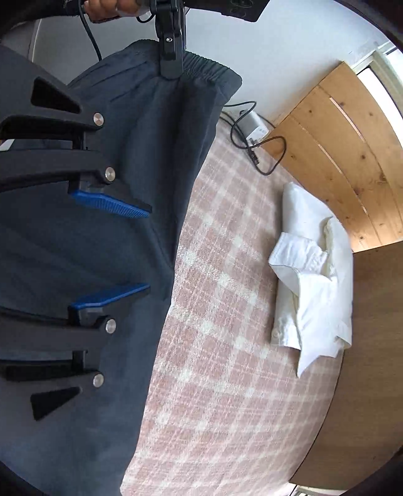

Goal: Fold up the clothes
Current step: 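Grasp the drawstring waistband with the left gripper and lift it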

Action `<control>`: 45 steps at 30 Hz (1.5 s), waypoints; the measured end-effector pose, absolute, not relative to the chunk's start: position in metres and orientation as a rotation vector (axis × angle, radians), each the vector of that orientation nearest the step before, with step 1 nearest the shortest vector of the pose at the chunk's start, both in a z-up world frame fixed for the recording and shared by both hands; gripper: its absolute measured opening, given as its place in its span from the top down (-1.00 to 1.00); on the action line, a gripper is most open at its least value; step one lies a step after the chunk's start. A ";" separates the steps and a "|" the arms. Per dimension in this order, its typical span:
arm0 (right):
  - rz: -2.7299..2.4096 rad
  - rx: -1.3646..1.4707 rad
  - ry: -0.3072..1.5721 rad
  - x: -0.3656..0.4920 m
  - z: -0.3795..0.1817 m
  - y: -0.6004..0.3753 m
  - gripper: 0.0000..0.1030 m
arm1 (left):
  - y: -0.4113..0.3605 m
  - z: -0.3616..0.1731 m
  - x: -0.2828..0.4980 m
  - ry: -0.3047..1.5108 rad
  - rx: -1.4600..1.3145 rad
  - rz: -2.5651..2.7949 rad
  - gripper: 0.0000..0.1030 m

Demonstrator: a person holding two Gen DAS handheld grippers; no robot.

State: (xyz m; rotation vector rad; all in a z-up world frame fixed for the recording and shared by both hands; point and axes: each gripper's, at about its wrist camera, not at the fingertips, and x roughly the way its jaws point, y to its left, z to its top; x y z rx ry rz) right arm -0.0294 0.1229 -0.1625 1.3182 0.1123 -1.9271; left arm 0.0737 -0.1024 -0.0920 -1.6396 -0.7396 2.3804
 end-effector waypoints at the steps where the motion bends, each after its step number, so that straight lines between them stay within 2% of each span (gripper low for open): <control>1: -1.939 1.315 0.084 -0.029 -0.158 0.136 0.14 | -0.094 -0.082 0.069 -0.711 -1.622 2.383 0.71; 5: -1.987 1.326 -0.010 -0.032 -0.143 0.205 0.14 | -0.048 -0.055 0.053 -0.579 -1.594 2.386 0.71; 10: -2.135 1.321 -0.067 -0.031 -0.121 0.331 0.14 | 0.038 -0.038 0.046 -0.516 -1.543 2.361 0.71; 18: -2.426 1.339 -0.170 -0.034 -0.086 0.583 0.14 | 0.259 -0.029 0.017 -0.452 -1.458 2.224 0.71; 22: -2.547 1.338 -0.123 -0.027 -0.068 0.686 0.14 | 0.382 -0.028 -0.008 -0.425 -1.407 2.134 0.71; 30: -2.647 1.320 -0.147 -0.018 -0.040 0.803 0.12 | 0.581 -0.054 -0.022 -0.266 -1.408 1.949 0.71; 35: -2.679 1.336 -0.104 -0.017 -0.040 0.829 -0.10 | 0.640 -0.075 -0.010 -0.155 -1.456 1.906 0.71; 38: -2.584 1.388 -0.166 -0.023 -0.053 0.841 -0.10 | 0.654 -0.078 -0.006 -0.081 -1.461 1.922 0.66; 41: -2.531 1.420 -0.244 -0.030 -0.062 0.851 -0.10 | 0.660 -0.076 -0.007 -0.104 -1.492 1.904 0.45; 45: -2.580 1.332 -0.225 -0.021 -0.040 0.850 -0.10 | 0.654 -0.055 -0.003 -0.148 -1.469 1.887 0.38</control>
